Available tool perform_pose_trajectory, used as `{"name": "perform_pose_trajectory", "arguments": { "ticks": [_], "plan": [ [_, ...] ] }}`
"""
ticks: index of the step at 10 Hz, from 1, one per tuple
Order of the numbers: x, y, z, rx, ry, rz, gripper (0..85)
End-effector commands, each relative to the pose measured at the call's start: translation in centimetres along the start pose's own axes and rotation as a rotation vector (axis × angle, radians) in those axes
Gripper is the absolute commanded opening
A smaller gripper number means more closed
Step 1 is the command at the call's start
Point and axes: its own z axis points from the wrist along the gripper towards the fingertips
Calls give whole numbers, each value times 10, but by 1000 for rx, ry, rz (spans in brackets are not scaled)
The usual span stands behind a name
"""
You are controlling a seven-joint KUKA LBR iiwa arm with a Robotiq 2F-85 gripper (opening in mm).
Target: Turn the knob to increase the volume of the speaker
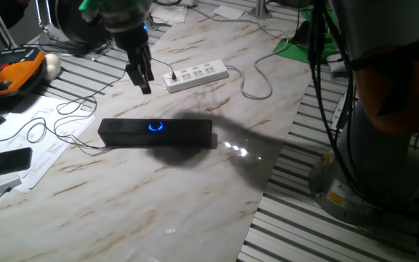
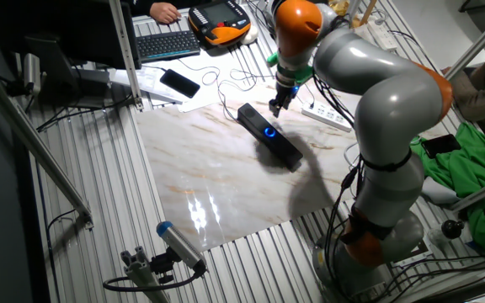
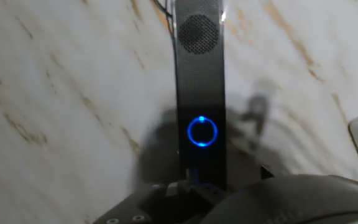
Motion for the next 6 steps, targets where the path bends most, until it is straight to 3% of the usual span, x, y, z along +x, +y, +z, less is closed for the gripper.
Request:
{"name": "perform_pose_trajectory", "arguments": {
  "ticks": [1, 2, 4, 6],
  "plan": [
    [-4, -3, 9, -19, -7, -5, 510],
    [-6, -4, 21, -40, -16, -9, 510],
    [-6, 0, 48, -35, -55, -10, 510],
    [-6, 3, 58, -41, -56, -11, 510]
  ]
}}
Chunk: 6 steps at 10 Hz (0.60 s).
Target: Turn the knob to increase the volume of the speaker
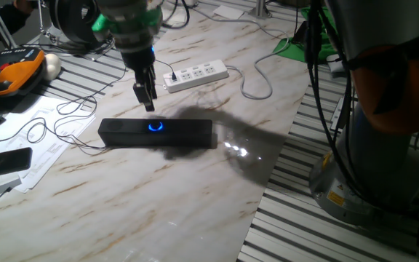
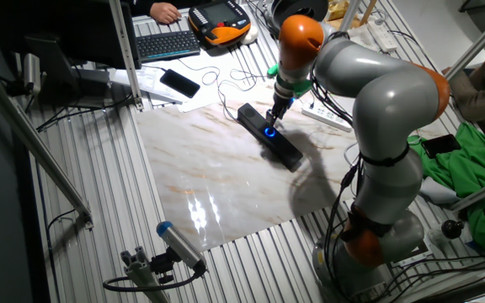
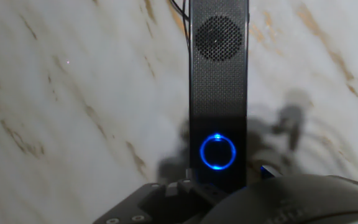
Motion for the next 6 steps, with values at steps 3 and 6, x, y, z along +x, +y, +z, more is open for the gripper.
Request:
{"name": "perform_pose_trajectory", "arguments": {
  "ticks": [3, 6],
  "plan": [
    [-3, 2, 10, 8, -16, 0, 510],
    [-6, -3, 24, -2, -34, -2, 510]
  ]
}}
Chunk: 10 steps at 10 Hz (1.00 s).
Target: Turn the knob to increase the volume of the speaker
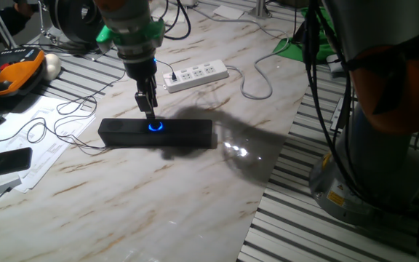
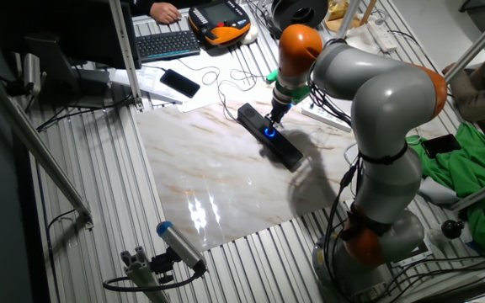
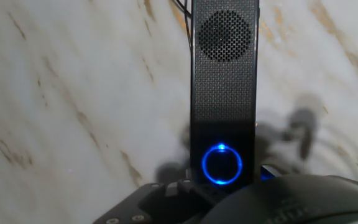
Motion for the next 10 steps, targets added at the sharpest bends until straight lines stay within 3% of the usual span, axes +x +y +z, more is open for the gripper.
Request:
{"name": "perform_pose_trajectory", "arguments": {
  "ticks": [1, 10],
  "plan": [
    [-1, 1, 4, -1, -4, -1, 510],
    [-1, 1, 29, 0, -34, -2, 510]
  ]
}}
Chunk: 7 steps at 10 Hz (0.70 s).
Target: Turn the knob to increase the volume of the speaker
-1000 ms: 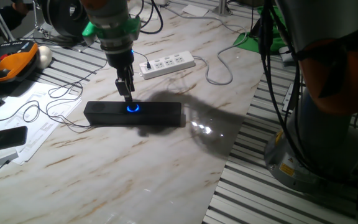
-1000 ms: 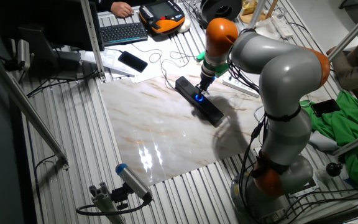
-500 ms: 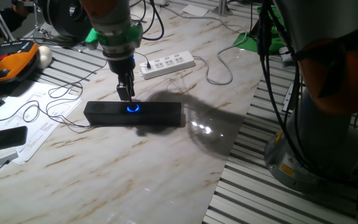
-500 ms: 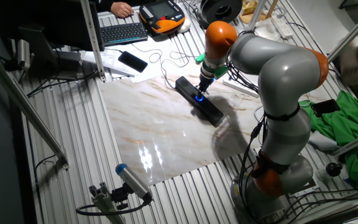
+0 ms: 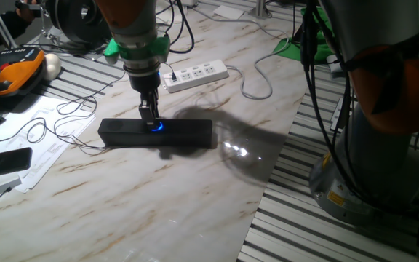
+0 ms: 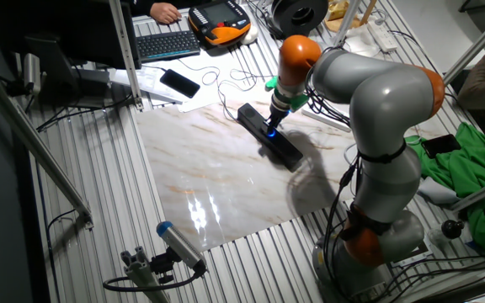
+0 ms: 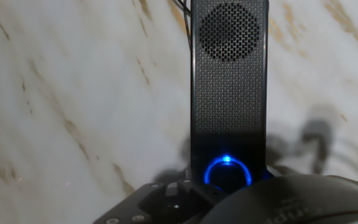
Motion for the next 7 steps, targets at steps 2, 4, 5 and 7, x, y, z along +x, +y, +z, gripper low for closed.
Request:
{"name": "perform_pose_trajectory", "arguments": {
  "ticks": [2, 4, 5, 7],
  "plan": [
    [2, 0, 1, 0, -4, 0, 510],
    [3, 0, 2, 1, -9, 0, 510],
    [4, 1, 2, 3, -13, 0, 510],
    [5, 1, 2, 3, -16, 0, 510]
  ]
}}
